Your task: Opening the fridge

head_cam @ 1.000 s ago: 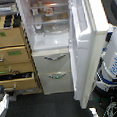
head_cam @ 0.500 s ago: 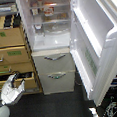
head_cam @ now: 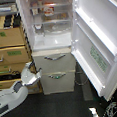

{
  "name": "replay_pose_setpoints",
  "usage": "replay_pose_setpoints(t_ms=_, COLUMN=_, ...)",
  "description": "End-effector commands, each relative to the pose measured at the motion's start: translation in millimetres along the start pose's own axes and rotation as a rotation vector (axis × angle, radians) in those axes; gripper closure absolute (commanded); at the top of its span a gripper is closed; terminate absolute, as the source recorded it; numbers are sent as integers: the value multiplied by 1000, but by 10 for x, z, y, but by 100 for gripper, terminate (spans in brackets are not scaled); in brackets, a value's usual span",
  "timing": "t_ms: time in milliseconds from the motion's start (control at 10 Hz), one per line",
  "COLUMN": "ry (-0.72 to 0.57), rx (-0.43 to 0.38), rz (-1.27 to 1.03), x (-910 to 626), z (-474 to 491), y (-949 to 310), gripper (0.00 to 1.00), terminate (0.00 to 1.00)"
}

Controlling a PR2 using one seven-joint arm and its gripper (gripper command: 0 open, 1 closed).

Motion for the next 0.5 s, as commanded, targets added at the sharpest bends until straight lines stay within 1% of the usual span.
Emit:
replay_pose_setpoints(t_ms=100, ry=17, rx=62, rz=-379, x=3717, z=-66, y=-3581, gripper=0, terminate=0)
replay_pose_setpoints(t_ms=400, ry=19, rx=67, rz=-486, x=4977, z=-169, y=-5312, gripper=0, terminate=0)
replay_pose_setpoints(t_ms=500, ry=29, rx=82, rz=-504, x=5367, z=-393, y=-5562, gripper=0, terminate=0)
